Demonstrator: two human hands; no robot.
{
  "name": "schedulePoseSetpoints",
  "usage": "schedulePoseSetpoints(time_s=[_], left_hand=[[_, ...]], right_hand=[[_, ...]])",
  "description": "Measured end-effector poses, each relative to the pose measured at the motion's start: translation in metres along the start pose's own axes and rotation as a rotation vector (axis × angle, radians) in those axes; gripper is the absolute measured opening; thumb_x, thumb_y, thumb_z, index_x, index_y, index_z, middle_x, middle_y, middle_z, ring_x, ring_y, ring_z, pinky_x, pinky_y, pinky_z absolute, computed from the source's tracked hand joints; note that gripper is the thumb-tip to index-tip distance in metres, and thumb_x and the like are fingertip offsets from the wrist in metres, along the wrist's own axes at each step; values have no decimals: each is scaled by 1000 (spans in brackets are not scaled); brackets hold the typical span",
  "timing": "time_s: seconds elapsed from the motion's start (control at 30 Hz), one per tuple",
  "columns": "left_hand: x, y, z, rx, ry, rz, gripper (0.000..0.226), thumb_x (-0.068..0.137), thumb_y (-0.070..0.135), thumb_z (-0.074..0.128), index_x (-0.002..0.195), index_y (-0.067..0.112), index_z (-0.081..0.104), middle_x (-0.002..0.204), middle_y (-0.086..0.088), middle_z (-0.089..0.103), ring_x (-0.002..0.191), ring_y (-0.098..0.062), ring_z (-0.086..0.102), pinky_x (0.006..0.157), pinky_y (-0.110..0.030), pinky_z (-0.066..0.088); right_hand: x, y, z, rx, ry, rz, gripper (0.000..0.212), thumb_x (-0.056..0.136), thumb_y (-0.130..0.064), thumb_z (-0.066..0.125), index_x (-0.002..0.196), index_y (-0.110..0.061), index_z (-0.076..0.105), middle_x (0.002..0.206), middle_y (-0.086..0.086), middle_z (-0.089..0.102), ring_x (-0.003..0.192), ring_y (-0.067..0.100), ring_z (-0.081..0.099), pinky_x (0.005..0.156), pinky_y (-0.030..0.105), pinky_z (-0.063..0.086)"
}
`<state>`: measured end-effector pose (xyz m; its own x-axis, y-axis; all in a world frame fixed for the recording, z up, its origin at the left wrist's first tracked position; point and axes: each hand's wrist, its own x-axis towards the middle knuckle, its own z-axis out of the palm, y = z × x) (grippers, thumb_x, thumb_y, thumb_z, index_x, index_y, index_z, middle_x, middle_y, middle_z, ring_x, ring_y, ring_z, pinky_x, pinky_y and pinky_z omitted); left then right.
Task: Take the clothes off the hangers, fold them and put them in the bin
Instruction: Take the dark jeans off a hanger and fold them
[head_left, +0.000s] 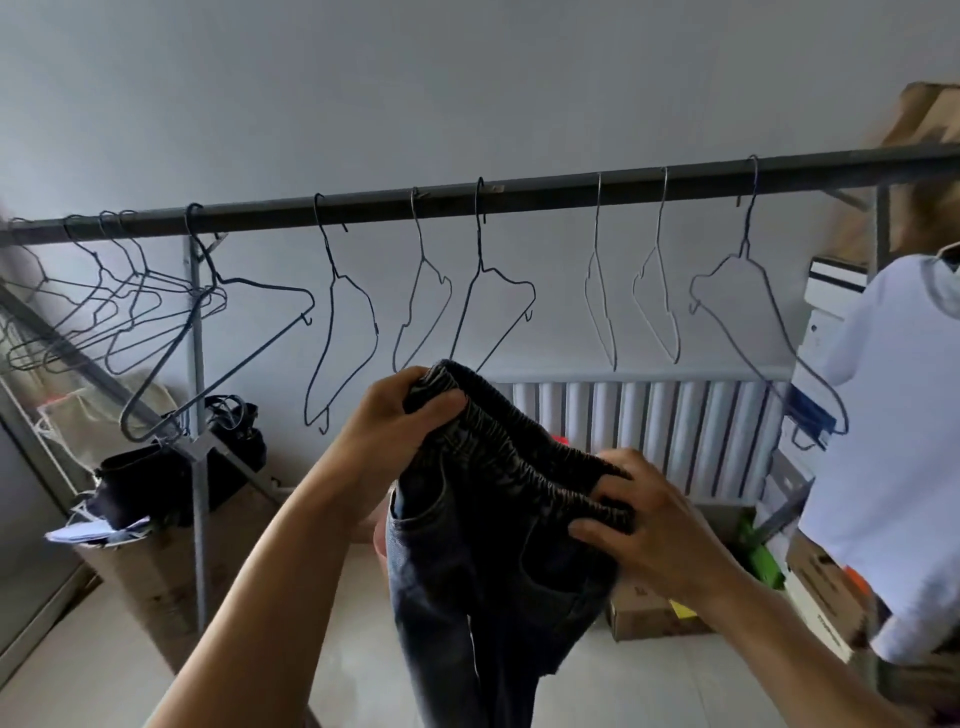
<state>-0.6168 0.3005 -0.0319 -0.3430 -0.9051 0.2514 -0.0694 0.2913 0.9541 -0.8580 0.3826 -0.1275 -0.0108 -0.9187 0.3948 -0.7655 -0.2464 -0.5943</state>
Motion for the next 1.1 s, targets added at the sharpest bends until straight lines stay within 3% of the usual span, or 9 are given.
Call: schedulePoseSetpoints(time_s=[0.1, 0.27, 0.4, 0.53, 0.63, 0.73, 0.87, 1.0, 1.1], left_hand=[[-7, 0, -26, 26, -11, 4, 9, 89, 10, 66, 97, 5, 67, 80, -8, 72, 74, -20, 70, 69, -30, 57], [-23, 4, -72, 281, -154, -36, 20, 73, 15, 78, 92, 10, 73, 83, -7, 76, 80, -19, 74, 69, -23, 57], [-29, -4, -86, 237, -25, -81, 33, 69, 28, 78, 95, 8, 75, 89, -13, 76, 87, -28, 74, 83, -38, 59], [-31, -26, -71, 165, 218, -128, 15, 81, 18, 77, 91, 8, 71, 86, -14, 75, 87, -32, 73, 86, -50, 57], [-34, -41, -52, 338, 389, -144, 18, 79, 29, 75, 86, 17, 64, 80, -5, 72, 79, -26, 70, 79, -48, 58], [-44, -39, -30, 437, 498, -97, 21, 82, 35, 69, 90, 18, 58, 82, -1, 68, 84, -25, 65, 80, -43, 54], [-57, -28, -6, 359, 523, 38, 22, 86, 34, 67, 87, 18, 53, 78, 3, 66, 80, -21, 63, 75, -41, 52], [-65, -20, 12, 324, 471, 145, 20, 87, 31, 68, 86, 23, 50, 78, 7, 66, 78, -15, 65, 74, -40, 54], [-66, -16, 19, 300, 398, 193, 16, 88, 30, 67, 91, 26, 52, 87, 6, 68, 81, -13, 67, 76, -42, 56]], right_hand=[[9, -9, -10, 278, -6, 76, 11, 83, -22, 74, 79, -17, 65, 88, -9, 60, 83, 3, 64, 71, 19, 52], [27, -35, -37, 392, 21, 71, 19, 84, -13, 71, 73, -9, 55, 55, -10, 57, 52, 2, 56, 51, 14, 42], [36, -56, -38, 569, 78, 88, 16, 85, -6, 68, 84, -11, 53, 62, -3, 58, 55, 9, 58, 50, 19, 48], [51, -63, -14, 580, 178, 321, 29, 79, -11, 76, 102, -15, 58, 77, 5, 66, 63, 19, 66, 59, 30, 53], [57, -70, 7, 441, 308, 391, 22, 77, -16, 75, 92, -7, 62, 74, 7, 65, 67, 25, 64, 63, 33, 51], [54, -82, 21, 408, 431, 388, 18, 80, -17, 70, 83, -7, 56, 60, 0, 54, 54, 18, 51, 48, 25, 38], [47, -100, 35, 401, 500, 346, 22, 85, -24, 68, 93, -11, 52, 62, -2, 52, 54, 14, 48, 50, 27, 34], [38, -121, 48, 452, 529, 259, 24, 87, -28, 70, 99, -15, 54, 76, -8, 60, 64, 2, 58, 52, 11, 43], [35, -132, 55, 542, 501, 214, 25, 86, -31, 70, 101, -14, 60, 83, -6, 67, 69, 2, 66, 56, 13, 50]])
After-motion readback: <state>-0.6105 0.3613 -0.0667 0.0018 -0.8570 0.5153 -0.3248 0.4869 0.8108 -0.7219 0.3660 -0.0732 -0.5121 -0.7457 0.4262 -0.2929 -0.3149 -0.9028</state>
